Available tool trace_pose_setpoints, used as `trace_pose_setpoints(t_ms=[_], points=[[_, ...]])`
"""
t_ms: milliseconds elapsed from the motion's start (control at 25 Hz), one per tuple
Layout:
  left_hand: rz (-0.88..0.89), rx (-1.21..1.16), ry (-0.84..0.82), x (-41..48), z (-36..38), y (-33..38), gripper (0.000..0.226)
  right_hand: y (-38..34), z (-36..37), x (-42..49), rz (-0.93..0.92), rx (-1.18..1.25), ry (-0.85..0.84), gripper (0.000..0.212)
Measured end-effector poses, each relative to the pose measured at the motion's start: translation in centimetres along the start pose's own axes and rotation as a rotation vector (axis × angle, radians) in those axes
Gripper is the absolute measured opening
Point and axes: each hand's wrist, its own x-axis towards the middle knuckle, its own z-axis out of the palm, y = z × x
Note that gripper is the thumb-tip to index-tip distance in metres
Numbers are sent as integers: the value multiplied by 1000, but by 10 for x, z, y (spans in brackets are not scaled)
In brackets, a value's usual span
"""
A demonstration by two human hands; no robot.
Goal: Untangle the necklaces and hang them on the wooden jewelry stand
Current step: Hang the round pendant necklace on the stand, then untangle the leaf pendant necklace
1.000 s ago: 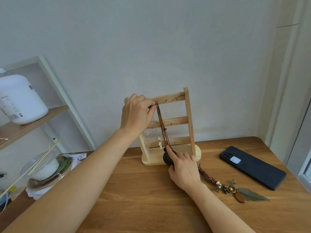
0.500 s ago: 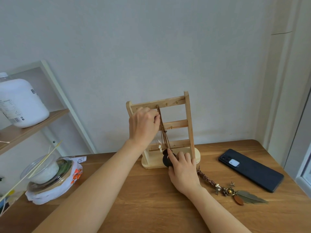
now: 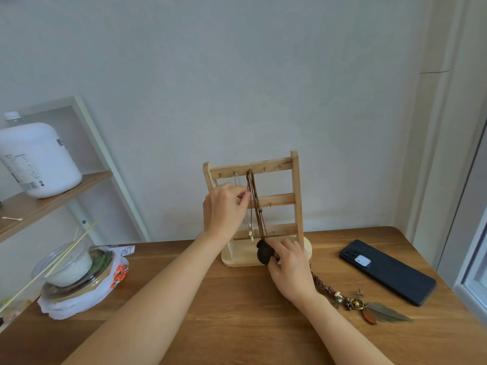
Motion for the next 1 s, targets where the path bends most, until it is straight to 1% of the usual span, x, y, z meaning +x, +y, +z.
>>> trace_pose_setpoints(t_ms=[120,200,320,400,480,560,680,760,880,1000], points=[[-18,-67,6,-4,-8,-2,20,-6,-13,1,63,109,58,36],[9,-95,33,-8,-14,-4,19,-8,-25,-2,121,199,65,32],[40,-127,70,-24,-26,-7,15,-13,-44,-11,168,251,0,28],[35,-146,57,-38,-34,-8,12,-15,-57,-17,176,215,-65,25],[3,-179,9,-55,-44,-8,11,-18,-73,-19,177,175,-133,23],[-39,-216,-128,-69,-54,-6,10,-21,-92,-18,175,129,-228,18],[-82,-302,-489,-91,-66,0,12,-22,-117,-16,162,-14,-365,15],[-69,-338,-677,-107,-69,5,15,-20,-133,-16,162,-65,-410,14],[-36,-363,-814,-134,-68,11,14,-16,-155,-23,180,-76,-434,11],[-50,-441,-849,-158,-61,17,14,-8,-169,-32,208,-84,-414,10]])
